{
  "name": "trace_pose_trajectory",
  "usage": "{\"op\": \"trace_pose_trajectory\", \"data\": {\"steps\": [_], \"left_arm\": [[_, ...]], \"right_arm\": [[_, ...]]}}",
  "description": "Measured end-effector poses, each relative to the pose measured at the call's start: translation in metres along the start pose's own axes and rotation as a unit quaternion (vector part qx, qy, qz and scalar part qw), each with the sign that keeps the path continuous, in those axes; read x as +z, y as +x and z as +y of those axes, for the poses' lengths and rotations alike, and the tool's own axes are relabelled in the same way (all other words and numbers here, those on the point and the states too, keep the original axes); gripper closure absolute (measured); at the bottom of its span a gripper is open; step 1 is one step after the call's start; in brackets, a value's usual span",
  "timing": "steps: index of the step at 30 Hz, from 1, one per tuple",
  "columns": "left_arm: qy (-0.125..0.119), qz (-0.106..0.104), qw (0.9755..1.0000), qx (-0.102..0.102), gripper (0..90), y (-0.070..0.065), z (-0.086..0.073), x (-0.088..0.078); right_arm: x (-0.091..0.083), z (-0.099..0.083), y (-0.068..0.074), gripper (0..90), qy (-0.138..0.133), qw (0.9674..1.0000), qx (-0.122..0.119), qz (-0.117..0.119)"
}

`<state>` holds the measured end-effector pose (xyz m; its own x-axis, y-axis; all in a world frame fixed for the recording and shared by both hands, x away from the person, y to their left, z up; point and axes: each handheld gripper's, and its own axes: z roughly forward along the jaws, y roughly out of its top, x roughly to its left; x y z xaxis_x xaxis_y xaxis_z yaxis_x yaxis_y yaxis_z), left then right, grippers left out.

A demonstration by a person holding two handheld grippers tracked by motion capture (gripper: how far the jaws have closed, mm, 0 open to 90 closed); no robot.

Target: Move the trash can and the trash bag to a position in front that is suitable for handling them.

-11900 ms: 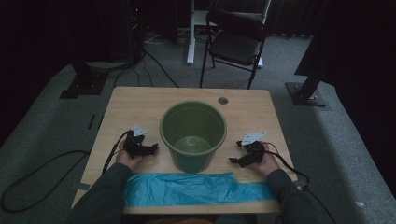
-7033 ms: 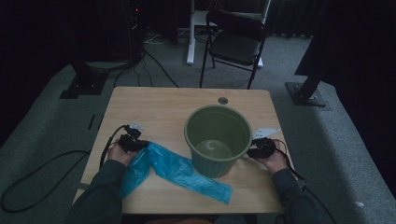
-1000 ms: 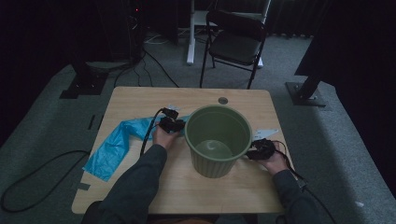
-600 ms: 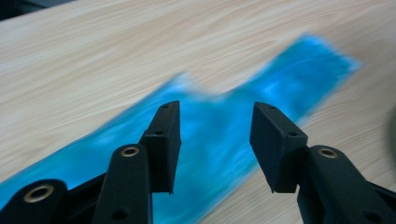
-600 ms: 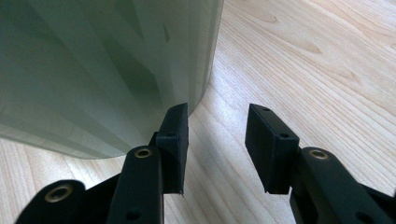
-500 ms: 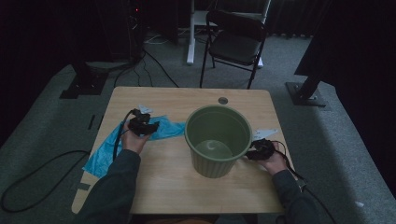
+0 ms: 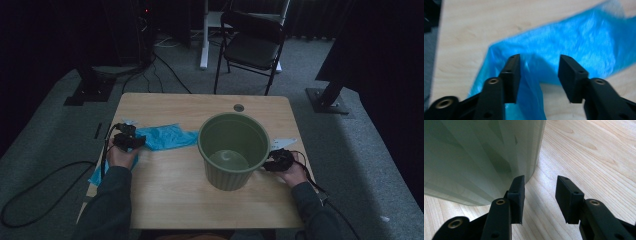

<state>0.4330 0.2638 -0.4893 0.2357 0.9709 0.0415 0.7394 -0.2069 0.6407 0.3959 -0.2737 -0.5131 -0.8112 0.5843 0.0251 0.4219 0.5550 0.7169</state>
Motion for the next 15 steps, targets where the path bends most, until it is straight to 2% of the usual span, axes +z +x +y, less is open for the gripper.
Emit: {"op": "trace_pose_trajectory", "data": {"steps": [2, 3, 6, 7, 8, 9, 10, 14, 15], "left_arm": [[0.000, 0.000, 1.0000, 0.000, 58.4, 0.000, 0.000, 0.000], [0.016, -0.011, 0.9998, 0.004, 65.1, 0.000, -0.006, 0.006], [0.024, -0.017, 0.9996, 0.005, 77.9, -0.001, -0.010, 0.010], [0.028, -0.023, 0.9993, 0.009, 77.9, -0.001, -0.011, 0.011], [0.028, -0.023, 0.9993, 0.009, 81.7, -0.001, -0.011, 0.011], [0.032, -0.024, 0.9989, 0.024, 81.7, -0.005, -0.013, 0.011], [0.032, -0.024, 0.9988, 0.026, 89.4, -0.005, -0.013, 0.011], [0.033, -0.037, 0.9983, 0.031, 90.0, -0.008, -0.014, 0.008], [0.036, -0.054, 0.9973, 0.036, 90.0, -0.013, -0.017, 0.006]], "right_arm": [[0.000, 0.000, 0.000, 59.1, 0.000, 1.0000, 0.000, 0.000], [0.000, 0.000, 0.000, 59.1, 0.000, 1.0000, 0.000, 0.000], [0.000, 0.000, 0.000, 59.1, 0.000, 1.0000, 0.000, 0.000], [0.000, 0.000, 0.000, 59.1, 0.000, 1.0000, 0.000, 0.000], [0.000, 0.000, 0.000, 59.1, 0.000, 1.0000, 0.000, 0.000], [0.000, 0.000, 0.000, 59.1, -0.001, 1.0000, 0.000, 0.000], [0.000, 0.001, 0.000, 59.1, -0.002, 1.0000, 0.000, 0.000], [0.001, 0.001, 0.000, 59.1, -0.002, 1.0000, -0.002, 0.000], [0.001, 0.002, 0.000, 59.1, -0.002, 1.0000, -0.002, 0.000]]}}
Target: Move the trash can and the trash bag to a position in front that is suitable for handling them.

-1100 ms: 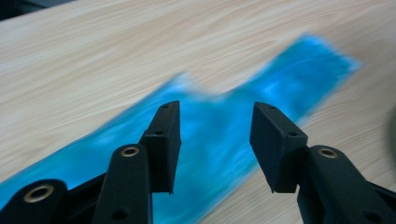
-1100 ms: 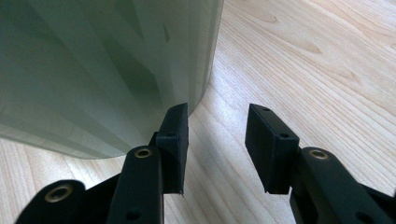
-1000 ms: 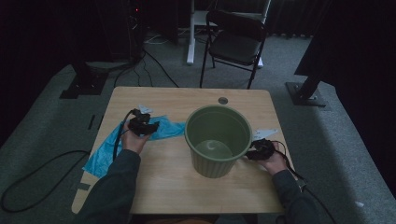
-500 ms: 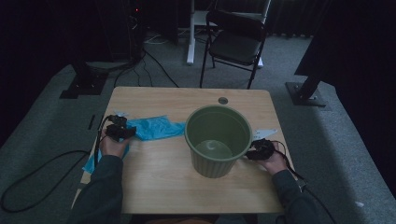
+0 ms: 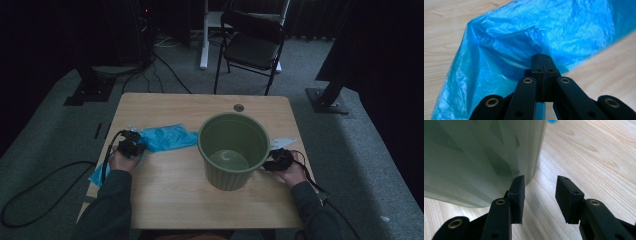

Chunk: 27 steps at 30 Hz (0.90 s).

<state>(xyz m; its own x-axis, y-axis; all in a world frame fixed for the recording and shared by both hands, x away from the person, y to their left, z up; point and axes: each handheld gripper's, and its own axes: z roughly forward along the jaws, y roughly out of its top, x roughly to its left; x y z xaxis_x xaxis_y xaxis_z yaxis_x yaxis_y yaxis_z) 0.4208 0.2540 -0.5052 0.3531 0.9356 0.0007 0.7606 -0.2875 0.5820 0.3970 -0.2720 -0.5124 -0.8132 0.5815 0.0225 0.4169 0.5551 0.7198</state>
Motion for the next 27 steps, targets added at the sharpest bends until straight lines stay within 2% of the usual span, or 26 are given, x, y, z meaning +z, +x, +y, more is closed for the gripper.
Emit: {"op": "trace_pose_trajectory", "data": {"steps": [3, 6, 8, 10, 13, 15, 16, 17, 18, 19, 20, 25, 27], "left_arm": [[0.007, -0.026, 0.9995, 0.019, 90.0, -0.012, -0.005, -0.002], [0.007, -0.050, 0.9974, 0.051, 90.0, -0.026, -0.008, -0.007], [-0.002, -0.085, 0.9941, 0.068, 90.0, -0.033, -0.010, -0.010], [0.001, -0.099, 0.9912, 0.088, 90.0, -0.042, -0.011, -0.011], [0.003, -0.128, 0.9860, 0.106, 88.8, -0.051, -0.011, -0.013], [-0.001, -0.143, 0.9834, 0.112, 85.6, -0.056, -0.011, -0.015], [-0.001, -0.143, 0.9834, 0.112, 82.9, -0.056, -0.011, -0.015], [-0.005, -0.150, 0.9820, 0.115, 82.9, -0.057, -0.011, -0.016], [-0.014, -0.151, 0.9819, 0.113, 78.6, -0.058, -0.011, -0.019], [-0.023, -0.157, 0.9813, 0.110, 65.7, -0.057, -0.011, -0.022], [-0.033, -0.163, 0.9804, 0.105, 62.7, -0.056, -0.011, -0.024], [-0.074, -0.165, 0.9782, 0.102, 56.7, -0.048, -0.013, -0.034], [-0.079, -0.167, 0.9780, 0.097, 56.0, -0.046, -0.013, -0.035]], "right_arm": [[0.000, 0.001, 0.000, 59.1, 0.000, 1.0000, 0.000, 0.000], [0.001, 0.002, 0.000, 59.2, -0.001, 1.0000, -0.001, -0.004], [0.001, 0.004, -0.001, 59.5, -0.002, 1.0000, 0.001, -0.009], [0.002, 0.005, -0.001, 59.6, -0.004, 0.9999, 0.004, -0.010], [0.003, 0.006, -0.001, 60.3, -0.004, 1.0000, 0.004, -0.008], [0.003, 0.006, 0.000, 60.6, -0.004, 1.0000, 0.005, -0.007], [0.003, 0.006, 0.000, 60.8, -0.004, 1.0000, 0.004, -0.005], [0.003, 0.006, 0.000, 60.8, -0.004, 1.0000, 0.004, -0.005], [0.003, 0.006, 0.001, 60.8, -0.004, 1.0000, 0.003, -0.003], [0.004, 0.007, 0.002, 60.8, -0.003, 1.0000, 0.002, -0.001], [0.004, 0.007, 0.002, 60.7, -0.002, 1.0000, -0.001, 0.002], [0.006, 0.009, 0.006, 60.5, -0.001, 1.0000, -0.006, 0.007], [0.006, 0.009, 0.006, 60.2, -0.001, 1.0000, -0.006, 0.006]]}}
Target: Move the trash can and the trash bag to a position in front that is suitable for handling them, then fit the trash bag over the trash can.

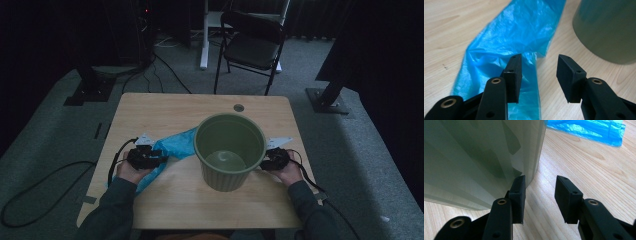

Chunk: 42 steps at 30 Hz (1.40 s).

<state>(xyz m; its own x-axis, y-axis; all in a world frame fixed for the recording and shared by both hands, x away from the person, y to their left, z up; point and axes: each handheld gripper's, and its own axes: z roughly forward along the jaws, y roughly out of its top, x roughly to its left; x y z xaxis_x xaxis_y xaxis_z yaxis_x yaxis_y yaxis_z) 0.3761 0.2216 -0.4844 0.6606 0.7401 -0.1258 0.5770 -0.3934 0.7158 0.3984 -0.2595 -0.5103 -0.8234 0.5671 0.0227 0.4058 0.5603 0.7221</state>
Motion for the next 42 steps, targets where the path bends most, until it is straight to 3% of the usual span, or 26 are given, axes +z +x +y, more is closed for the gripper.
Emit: {"op": "trace_pose_trajectory", "data": {"steps": [9, 16, 24, 30, 36, 37, 39, 42], "left_arm": [[0.002, 0.010, 0.9999, 0.001, 55.2, 0.002, 0.001, 0.002], [-0.020, 0.016, 0.9996, -0.011, 53.9, 0.006, 0.004, -0.004], [-0.035, 0.024, 0.9991, -0.001, 52.2, 0.008, 0.014, -0.006], [-0.020, 0.023, 0.9995, 0.007, 49.0, 0.015, 0.025, 0.001], [-0.008, 0.028, 0.9996, -0.003, 43.1, 0.027, 0.034, 0.014], [0.008, 0.017, 0.9997, -0.013, 42.6, 0.035, 0.042, 0.025], [0.023, 0.011, 0.9996, -0.012, 40.3, 0.038, 0.046, 0.032], [0.045, 0.014, 0.9988, -0.007, 38.3, 0.043, 0.050, 0.043]], "right_arm": [[0.000, -0.002, 0.001, 59.4, 0.004, 1.0000, -0.001, 0.003], [0.001, -0.002, 0.000, 59.4, 0.005, 1.0000, -0.002, 0.005], [0.002, -0.002, 0.000, 59.4, 0.009, 0.9999, -0.002, 0.005], [0.003, -0.002, -0.001, 59.3, 0.008, 0.9999, -0.001, 0.005], [0.003, -0.002, -0.001, 59.3, 0.010, 0.9999, 0.001, 0.007], [0.003, -0.002, -0.001, 59.0, 0.011, 0.9999, 0.002, 0.008], [0.004, -0.002, -0.001, 58.8, 0.011, 0.9999, 0.002, 0.008], [0.004, -0.002, -0.002, 58.8, 0.011, 0.9999, 0.001, 0.009]]}}
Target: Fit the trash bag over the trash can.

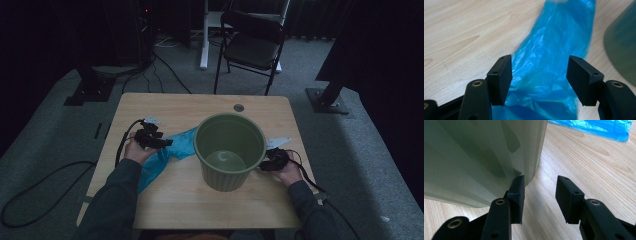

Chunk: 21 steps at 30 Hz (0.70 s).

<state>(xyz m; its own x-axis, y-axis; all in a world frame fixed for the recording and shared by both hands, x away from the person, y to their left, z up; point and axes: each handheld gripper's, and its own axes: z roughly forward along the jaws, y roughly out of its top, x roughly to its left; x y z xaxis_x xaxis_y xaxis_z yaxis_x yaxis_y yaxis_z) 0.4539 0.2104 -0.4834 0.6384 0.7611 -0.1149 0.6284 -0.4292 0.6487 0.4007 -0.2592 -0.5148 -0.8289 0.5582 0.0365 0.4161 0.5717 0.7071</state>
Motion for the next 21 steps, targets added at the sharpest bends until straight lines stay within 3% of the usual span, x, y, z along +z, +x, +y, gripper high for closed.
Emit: {"op": "trace_pose_trajectory", "data": {"steps": [4, 6, 9, 12, 16, 21], "left_arm": [[0.023, 0.014, 0.9996, -0.006, 37.6, 0.008, 0.001, 0.014], [0.023, 0.014, 0.9996, -0.006, 37.6, 0.008, 0.001, 0.014], [0.041, 0.008, 0.9990, -0.017, 37.6, 0.016, -0.003, 0.027], [0.053, 0.011, 0.9984, -0.017, 42.2, 0.016, -0.005, 0.032], [0.061, 0.014, 0.9978, -0.020, 50.1, 0.017, -0.008, 0.035], [0.064, 0.014, 0.9976, -0.020, 50.0, 0.017, -0.012, 0.035]], "right_arm": [[0.000, 0.000, 0.000, 58.9, 0.002, 1.0000, 0.000, 0.000], [0.000, 0.000, 0.000, 58.9, 0.002, 1.0000, 0.000, 0.000], [-0.001, 0.000, 0.000, 58.8, 0.001, 1.0000, -0.001, 0.000], [0.000, 0.000, 0.000, 58.8, 0.000, 1.0000, -0.001, 0.001], [0.000, 0.000, 0.000, 58.8, 0.001, 1.0000, 0.000, 0.002], [0.000, 0.000, 0.000, 58.9, 0.001, 1.0000, -0.001, 0.002]]}}
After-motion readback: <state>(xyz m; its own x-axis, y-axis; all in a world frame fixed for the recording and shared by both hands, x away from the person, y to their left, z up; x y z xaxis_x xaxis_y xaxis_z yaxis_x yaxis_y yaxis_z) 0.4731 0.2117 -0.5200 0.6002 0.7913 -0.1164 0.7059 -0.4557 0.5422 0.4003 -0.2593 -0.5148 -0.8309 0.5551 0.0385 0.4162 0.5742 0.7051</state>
